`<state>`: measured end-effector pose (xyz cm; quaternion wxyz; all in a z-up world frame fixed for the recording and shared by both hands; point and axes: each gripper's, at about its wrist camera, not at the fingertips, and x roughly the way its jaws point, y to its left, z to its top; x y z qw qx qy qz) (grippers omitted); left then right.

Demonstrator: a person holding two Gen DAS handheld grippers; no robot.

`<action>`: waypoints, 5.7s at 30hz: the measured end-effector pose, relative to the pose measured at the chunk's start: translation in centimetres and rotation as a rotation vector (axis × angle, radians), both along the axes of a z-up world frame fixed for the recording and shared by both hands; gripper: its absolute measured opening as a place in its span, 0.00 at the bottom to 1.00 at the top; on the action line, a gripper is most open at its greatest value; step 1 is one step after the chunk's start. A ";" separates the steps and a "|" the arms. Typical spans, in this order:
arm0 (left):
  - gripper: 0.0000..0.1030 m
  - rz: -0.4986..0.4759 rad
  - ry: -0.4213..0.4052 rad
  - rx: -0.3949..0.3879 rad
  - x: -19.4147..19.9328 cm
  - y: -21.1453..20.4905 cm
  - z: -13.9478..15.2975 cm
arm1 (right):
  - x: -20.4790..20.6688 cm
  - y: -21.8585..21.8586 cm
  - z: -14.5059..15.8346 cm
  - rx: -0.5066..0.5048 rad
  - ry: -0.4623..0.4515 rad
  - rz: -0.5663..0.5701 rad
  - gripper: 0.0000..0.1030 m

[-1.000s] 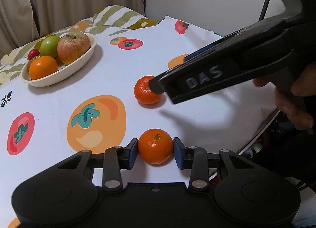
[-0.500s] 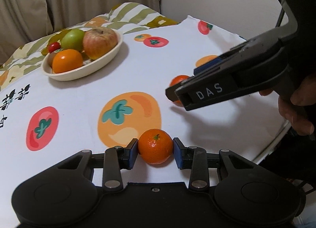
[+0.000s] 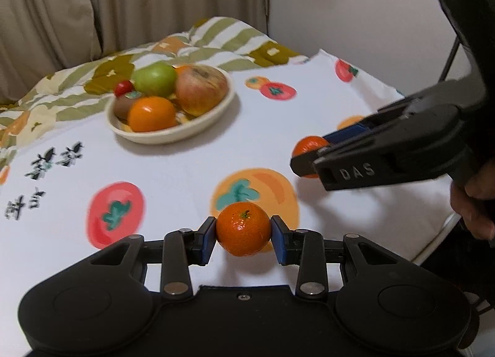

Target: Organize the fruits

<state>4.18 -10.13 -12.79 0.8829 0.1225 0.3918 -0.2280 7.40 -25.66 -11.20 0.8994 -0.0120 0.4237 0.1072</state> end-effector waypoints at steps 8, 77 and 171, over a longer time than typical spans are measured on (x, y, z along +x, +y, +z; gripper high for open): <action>0.40 0.034 -0.040 -0.017 1.2 3.1 3.6 | -0.4 3.0 3.9 0.018 -0.048 -0.007 0.51; 0.84 0.295 0.002 -0.046 20.8 4.5 3.8 | 22.0 -0.2 4.3 0.080 -0.023 -0.043 0.51; 1.00 0.328 -0.263 -0.120 -1.7 10.8 15.3 | -5.5 3.0 15.4 -0.008 -0.188 -0.293 1.00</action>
